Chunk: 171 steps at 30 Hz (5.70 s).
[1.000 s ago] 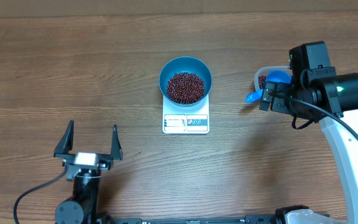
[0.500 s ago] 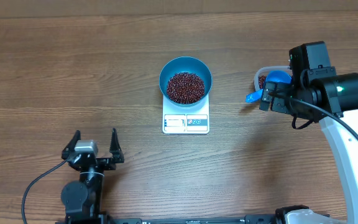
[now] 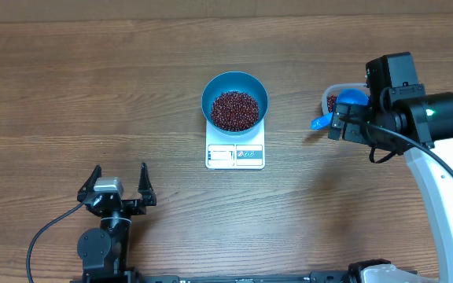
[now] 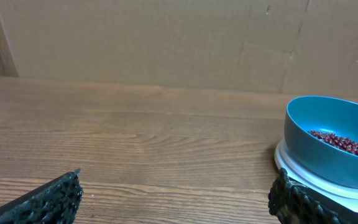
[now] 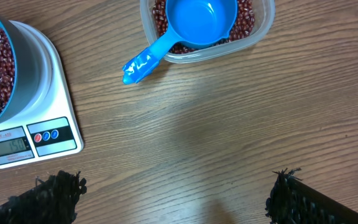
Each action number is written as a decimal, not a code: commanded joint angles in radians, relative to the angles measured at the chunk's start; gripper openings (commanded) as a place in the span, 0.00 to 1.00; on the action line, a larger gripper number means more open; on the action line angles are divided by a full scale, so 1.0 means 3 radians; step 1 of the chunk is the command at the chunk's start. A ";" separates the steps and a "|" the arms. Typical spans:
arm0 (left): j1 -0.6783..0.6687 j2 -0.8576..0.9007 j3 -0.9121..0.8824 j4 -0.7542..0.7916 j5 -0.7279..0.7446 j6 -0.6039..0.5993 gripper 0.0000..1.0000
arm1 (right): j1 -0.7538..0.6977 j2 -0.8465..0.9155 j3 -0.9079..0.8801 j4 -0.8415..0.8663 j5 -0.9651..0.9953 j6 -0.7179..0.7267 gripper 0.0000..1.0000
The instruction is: Scoop item into bowl and weigh 150g on scale
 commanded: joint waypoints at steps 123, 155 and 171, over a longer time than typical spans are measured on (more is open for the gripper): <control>0.0018 -0.0032 -0.0011 -0.0010 -0.0034 -0.0008 0.99 | -0.0065 -0.4653 -0.5060 0.4465 -0.0402 -0.1195 1.00; 0.0018 -0.0032 -0.0011 -0.0010 -0.0034 -0.0008 0.99 | -0.0192 -0.4653 -0.5061 0.4465 -0.0464 -0.1534 1.00; 0.0018 -0.0032 -0.0011 -0.0010 -0.0034 -0.0008 1.00 | -0.0191 -0.4653 -0.5061 0.4465 -0.0464 -0.1534 1.00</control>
